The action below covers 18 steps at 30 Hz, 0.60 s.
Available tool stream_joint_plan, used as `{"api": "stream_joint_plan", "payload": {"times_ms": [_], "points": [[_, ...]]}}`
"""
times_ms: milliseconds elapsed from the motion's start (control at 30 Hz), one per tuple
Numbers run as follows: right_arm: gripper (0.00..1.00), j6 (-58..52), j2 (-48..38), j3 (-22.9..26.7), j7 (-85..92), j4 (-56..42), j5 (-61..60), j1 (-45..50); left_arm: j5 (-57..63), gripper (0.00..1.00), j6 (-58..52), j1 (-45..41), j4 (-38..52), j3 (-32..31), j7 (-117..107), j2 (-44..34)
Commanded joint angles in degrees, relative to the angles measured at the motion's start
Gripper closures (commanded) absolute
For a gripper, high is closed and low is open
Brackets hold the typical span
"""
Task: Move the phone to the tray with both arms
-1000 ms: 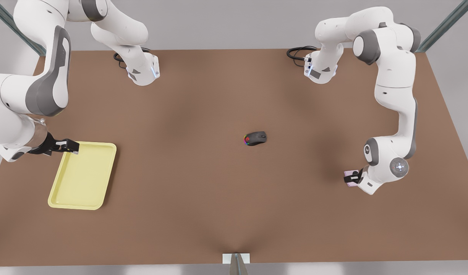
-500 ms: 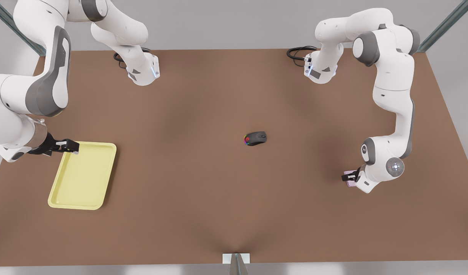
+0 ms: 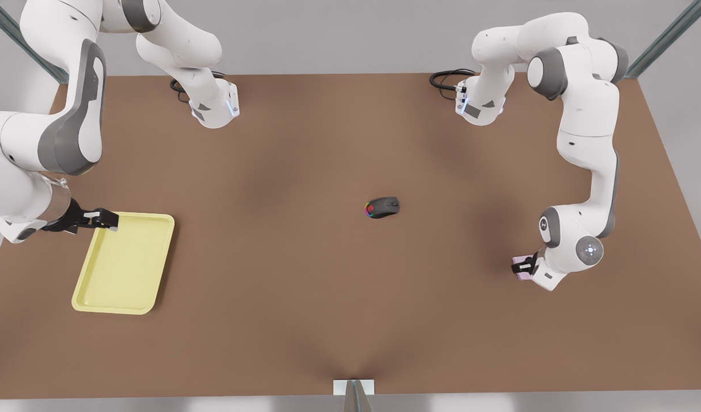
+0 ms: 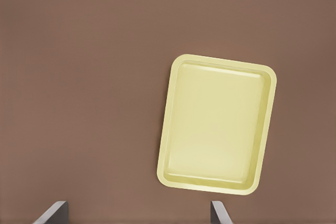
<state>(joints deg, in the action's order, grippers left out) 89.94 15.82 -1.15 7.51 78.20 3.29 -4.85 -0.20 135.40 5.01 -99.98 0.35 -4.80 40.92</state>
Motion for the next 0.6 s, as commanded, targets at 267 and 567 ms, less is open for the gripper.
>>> {"api": "stream_joint_plan", "payload": {"times_ms": [267,567], "points": [[0.0,-0.03,0.09,0.0,0.22,-0.07,-0.04,0.02,0.2,0.21,0.39,0.0,0.05,0.0,-6.63,0.13],[0.0,-0.03,0.17,0.0,0.31,-0.07,-0.04,-0.07,0.11,0.21,-0.93,-0.7,-0.13,-0.27,-7.24,-1.98]]}}
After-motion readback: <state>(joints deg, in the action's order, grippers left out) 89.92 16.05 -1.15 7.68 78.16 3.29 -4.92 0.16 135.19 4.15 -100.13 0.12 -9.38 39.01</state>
